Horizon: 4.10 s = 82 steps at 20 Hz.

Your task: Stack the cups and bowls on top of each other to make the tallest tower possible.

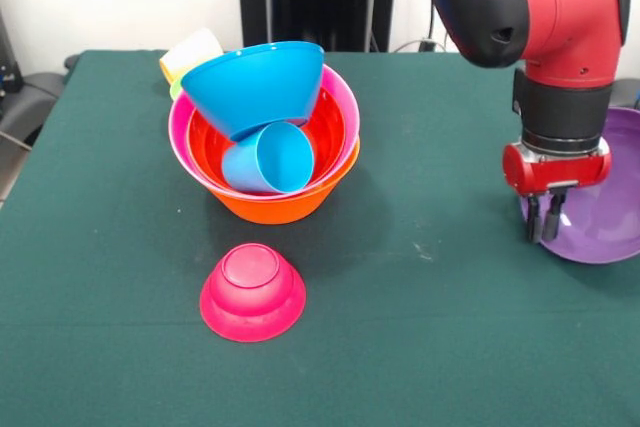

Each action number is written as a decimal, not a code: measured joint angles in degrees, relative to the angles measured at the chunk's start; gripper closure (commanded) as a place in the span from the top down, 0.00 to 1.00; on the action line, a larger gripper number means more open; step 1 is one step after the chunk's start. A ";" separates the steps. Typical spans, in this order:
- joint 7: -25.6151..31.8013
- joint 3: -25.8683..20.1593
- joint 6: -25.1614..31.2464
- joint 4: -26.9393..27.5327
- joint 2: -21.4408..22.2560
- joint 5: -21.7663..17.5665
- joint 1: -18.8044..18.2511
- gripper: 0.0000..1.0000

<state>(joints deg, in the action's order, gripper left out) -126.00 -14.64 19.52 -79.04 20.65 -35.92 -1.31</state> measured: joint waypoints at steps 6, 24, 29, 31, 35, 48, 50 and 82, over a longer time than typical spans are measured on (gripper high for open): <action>0.00 0.76 0.00 0.01 0.08 0.01 0.78 1.00; 0.00 1.77 1.81 -0.01 1.23 0.02 1.79 0.00; 0.00 1.76 3.02 -0.01 1.69 0.02 1.79 0.00; 0.00 1.76 3.40 -0.02 2.14 0.02 1.79 0.00; 0.00 1.75 3.48 -0.17 3.50 0.10 1.72 0.00; 0.00 -2.01 7.32 -8.47 15.24 6.30 -8.29 0.00; 0.00 -4.14 10.00 -10.24 18.30 8.13 -12.34 0.00; 0.00 -6.94 13.93 -10.98 19.04 3.42 -8.91 1.00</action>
<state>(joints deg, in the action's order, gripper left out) -126.00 -21.58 33.45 -90.02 39.69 -32.49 -10.22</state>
